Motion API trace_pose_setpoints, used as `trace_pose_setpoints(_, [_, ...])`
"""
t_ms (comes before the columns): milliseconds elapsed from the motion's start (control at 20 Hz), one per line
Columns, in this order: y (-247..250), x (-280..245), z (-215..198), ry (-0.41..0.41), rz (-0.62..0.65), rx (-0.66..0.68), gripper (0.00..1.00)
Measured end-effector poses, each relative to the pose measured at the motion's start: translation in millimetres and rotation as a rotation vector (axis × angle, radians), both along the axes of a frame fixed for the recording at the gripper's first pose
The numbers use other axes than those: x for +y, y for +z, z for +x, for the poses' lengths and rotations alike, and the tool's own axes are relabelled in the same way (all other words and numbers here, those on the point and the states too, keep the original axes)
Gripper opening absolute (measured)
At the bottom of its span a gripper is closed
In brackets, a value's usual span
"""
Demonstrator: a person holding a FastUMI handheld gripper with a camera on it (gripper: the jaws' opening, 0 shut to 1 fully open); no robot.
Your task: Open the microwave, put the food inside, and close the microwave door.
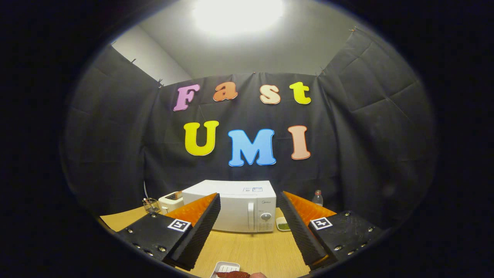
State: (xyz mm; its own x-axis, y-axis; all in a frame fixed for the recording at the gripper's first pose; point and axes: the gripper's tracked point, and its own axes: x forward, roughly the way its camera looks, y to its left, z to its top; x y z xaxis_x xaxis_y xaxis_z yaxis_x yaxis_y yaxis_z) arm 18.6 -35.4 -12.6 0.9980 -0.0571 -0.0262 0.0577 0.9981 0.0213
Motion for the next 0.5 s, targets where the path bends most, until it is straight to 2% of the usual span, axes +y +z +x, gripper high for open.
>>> trace_pose_setpoints(500, [-17, -24, 63, -0.009, 0.004, 0.019, 0.97])
